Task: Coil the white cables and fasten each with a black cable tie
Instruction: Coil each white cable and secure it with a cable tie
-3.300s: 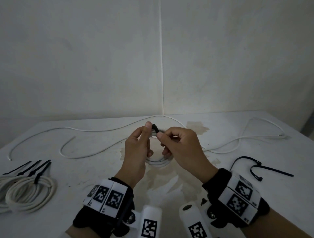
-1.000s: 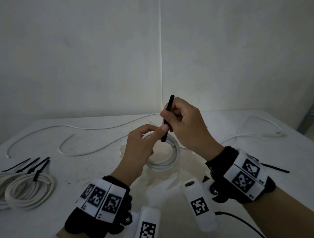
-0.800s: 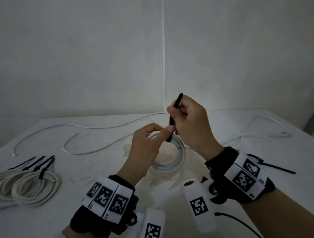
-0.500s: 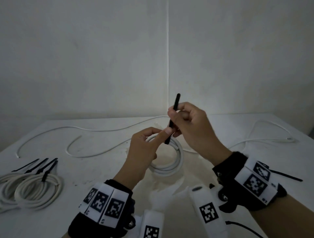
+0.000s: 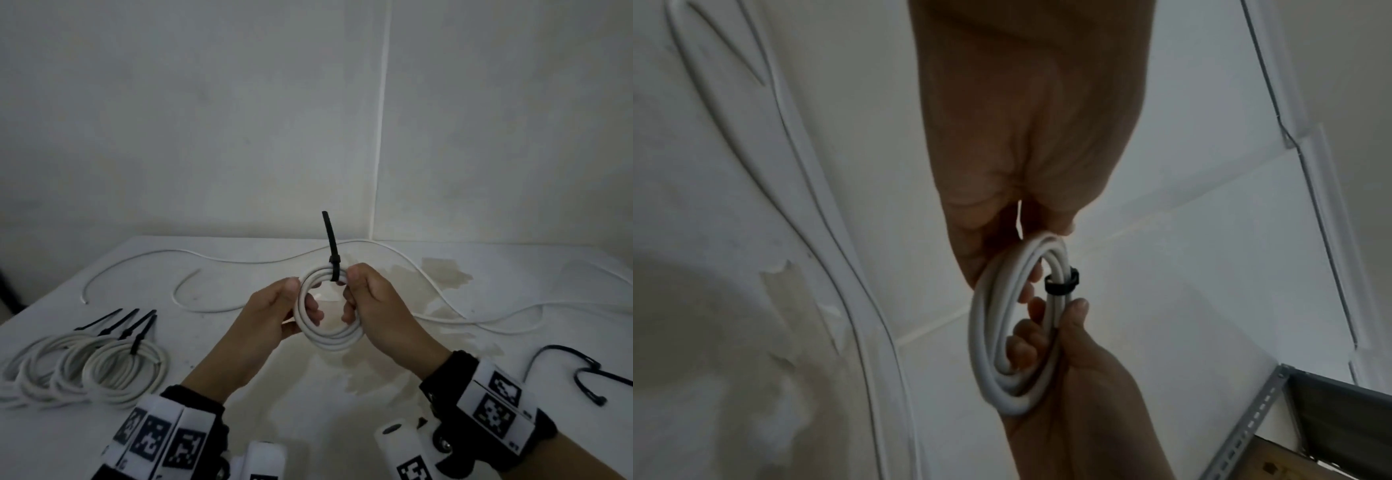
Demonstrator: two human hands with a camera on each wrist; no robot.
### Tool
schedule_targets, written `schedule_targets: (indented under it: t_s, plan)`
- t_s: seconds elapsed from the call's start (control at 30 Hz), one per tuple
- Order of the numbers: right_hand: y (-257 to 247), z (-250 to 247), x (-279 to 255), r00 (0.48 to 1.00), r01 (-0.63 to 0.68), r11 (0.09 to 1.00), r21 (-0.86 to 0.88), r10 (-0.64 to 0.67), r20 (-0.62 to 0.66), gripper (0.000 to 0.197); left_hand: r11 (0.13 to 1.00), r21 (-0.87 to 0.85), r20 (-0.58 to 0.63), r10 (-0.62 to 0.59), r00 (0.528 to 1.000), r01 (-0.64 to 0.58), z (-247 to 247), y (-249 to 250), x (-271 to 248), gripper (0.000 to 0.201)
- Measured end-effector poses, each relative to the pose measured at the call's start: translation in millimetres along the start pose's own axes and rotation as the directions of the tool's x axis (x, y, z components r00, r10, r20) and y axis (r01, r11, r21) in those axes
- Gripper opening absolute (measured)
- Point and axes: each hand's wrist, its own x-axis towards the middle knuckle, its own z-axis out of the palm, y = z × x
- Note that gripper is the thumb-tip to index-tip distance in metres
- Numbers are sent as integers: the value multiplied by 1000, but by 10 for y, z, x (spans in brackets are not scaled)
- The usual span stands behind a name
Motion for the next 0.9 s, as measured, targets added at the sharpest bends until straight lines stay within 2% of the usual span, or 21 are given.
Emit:
schedule_targets:
  t_s: [0.07,0.27,0.4,0.47,0.53,0.57,0.77,0.9]
  plan:
    - [20,138,35,1000,-16,1000,-4,16,-1,26,999,37,-24,1,1000,-1,-105,-22,-40,35]
    - [-32,507,132,1000,-1,999,-50,2,16,25,992,127,-201,50,978,-24,-412,-54,-112,26]
    - [-20,740,181,999,-24,999,-45,25,23,26,965,254,-218,125,968,-68,-603,-99,-209,27]
    - [11,857,163,994,-80,997,8,79,75,38,943,329,-234,124,964,-42,-708,-146,-248,26]
    - [18,962,140,980,-136,991,10,133,149,67,936,353,-260,99,960,-1,-813,-200,-283,27]
    - [6,1010,129,971,-153,988,6,150,185,74,936,353,-270,88,959,13,-861,-221,-300,28]
    - [21,1245,99,908,-195,973,-122,227,352,66,923,372,-298,18,954,99,-1136,-301,-377,22]
    - [103,1308,122,886,-172,963,-209,244,394,66,895,398,-383,-39,923,203,-1430,-358,-407,19]
